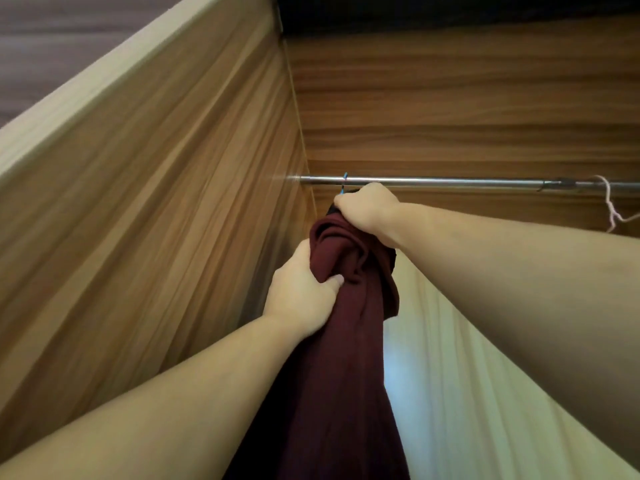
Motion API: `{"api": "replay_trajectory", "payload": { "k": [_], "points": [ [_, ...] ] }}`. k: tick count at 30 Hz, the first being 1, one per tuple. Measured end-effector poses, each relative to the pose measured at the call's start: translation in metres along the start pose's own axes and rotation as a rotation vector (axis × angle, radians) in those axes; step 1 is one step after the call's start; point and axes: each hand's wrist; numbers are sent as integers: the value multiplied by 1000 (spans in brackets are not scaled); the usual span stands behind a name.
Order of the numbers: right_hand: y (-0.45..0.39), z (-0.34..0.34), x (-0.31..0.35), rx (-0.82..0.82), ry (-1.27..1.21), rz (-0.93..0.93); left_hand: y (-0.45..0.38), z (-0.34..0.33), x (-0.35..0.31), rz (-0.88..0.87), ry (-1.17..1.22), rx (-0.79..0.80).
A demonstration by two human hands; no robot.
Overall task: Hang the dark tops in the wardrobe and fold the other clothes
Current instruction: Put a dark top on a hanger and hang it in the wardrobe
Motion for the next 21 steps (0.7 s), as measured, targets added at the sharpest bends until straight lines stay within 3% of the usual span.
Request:
{"api": "replay_trajectory", "payload": {
  "k": [9,14,21],
  "points": [
    [86,47,-69,54,-90,80,53,13,-34,117,-102,10],
    [173,88,-131,270,-176,-5,125,28,-65,205,-169,49],
    [317,137,-185,523,-282,-169,261,76,-108,417,-370,268]
  ]
}}
Point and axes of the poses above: each hand's wrist, its own y-axis away from the middle knuckle, its own z-axis out of the back of the hand, x = y × z, and after that the axes turned 11 degrees about -x, right-handed
